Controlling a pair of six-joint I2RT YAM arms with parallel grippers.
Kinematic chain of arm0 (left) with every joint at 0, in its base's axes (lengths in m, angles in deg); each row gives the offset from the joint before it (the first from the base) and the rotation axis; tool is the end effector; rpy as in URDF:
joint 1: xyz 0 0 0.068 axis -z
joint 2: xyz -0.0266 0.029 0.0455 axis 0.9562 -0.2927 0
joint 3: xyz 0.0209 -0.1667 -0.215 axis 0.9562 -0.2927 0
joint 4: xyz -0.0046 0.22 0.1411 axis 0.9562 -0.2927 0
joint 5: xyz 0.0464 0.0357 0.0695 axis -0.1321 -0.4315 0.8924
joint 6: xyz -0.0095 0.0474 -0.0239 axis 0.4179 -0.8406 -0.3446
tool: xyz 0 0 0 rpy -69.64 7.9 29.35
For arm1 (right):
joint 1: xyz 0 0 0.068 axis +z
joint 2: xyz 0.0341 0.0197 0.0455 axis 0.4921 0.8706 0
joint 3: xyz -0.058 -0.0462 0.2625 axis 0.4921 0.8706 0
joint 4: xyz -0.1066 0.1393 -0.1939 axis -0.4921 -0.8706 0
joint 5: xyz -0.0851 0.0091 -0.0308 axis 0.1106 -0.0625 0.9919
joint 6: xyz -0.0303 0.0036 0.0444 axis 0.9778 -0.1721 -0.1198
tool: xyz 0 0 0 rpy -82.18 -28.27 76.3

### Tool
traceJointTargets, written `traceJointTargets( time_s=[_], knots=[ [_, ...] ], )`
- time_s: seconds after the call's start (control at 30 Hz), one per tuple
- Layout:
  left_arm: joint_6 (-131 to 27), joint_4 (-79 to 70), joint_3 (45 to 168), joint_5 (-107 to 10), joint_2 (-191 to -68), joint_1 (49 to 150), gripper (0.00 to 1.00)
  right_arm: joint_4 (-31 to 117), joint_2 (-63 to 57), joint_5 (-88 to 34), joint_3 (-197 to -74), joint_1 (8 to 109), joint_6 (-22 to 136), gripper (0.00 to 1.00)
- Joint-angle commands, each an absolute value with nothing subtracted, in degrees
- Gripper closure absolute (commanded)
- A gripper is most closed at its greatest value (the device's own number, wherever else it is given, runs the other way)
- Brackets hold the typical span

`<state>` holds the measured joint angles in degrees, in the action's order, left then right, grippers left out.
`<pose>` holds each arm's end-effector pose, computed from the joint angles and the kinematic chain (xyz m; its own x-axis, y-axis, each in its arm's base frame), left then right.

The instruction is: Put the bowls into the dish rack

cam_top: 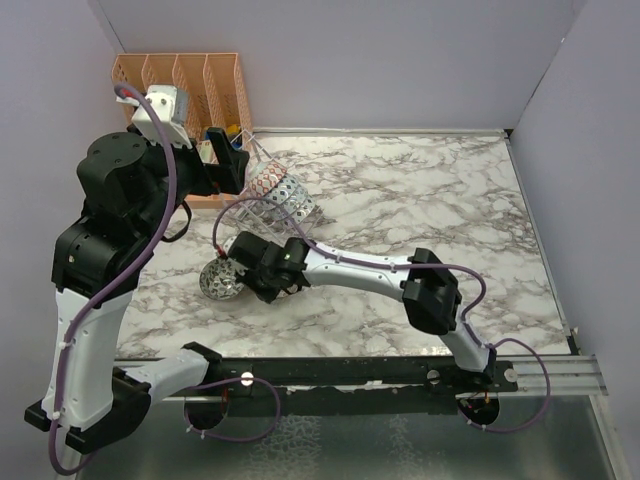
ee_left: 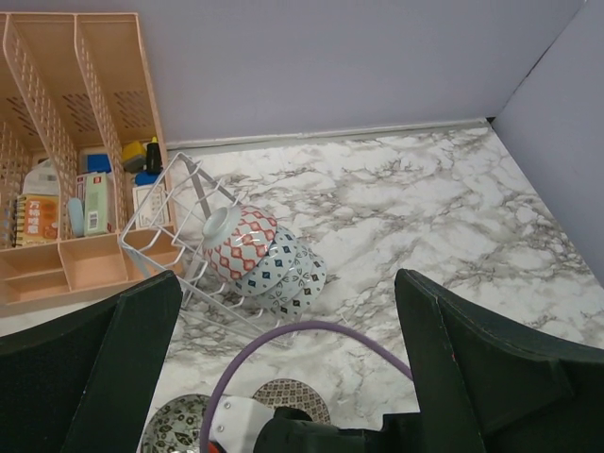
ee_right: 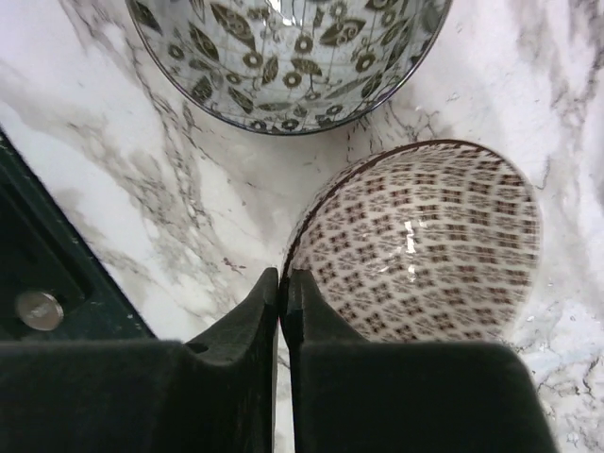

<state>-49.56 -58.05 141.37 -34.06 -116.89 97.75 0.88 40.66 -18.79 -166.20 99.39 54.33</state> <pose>0.1268 -0.0543 0.5496 -0.1806 -0.1805 -0.9669 0.2848 0.9313 -0.2270 0.1634 0.4459 0.2164 -0.4523 -0.7508 -0.4814 -0.8743 0.4799 0.0728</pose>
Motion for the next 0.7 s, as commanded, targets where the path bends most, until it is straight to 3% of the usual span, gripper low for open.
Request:
traceJointTargets(
  time_s=[0.0, 0.23, 0.4, 0.67],
  knots=[
    [-50.5, -56.5, 142.9, -31.8, -115.9, 97.9, 0.01, 4.4, 32.6, -23.8, -169.0, 96.8, 46.8, 0.99],
    [-50.8, -56.4, 144.5, -31.7, -116.0, 97.9, 0.01, 17.8, 24.7, -36.6, -163.3, 88.0, 34.4, 0.99],
    [-50.5, -56.2, 143.8, -31.6, -115.3, 97.9, 0.01, 15.5, 25.4, -37.0, -165.4, 87.5, 35.9, 0.99],
    [-50.8, -56.8, 145.6, -31.8, -115.7, 98.0, 0.01, 34.5, 21.0, -45.5, -159.3, 83.5, 22.2, 0.99]
  ],
)
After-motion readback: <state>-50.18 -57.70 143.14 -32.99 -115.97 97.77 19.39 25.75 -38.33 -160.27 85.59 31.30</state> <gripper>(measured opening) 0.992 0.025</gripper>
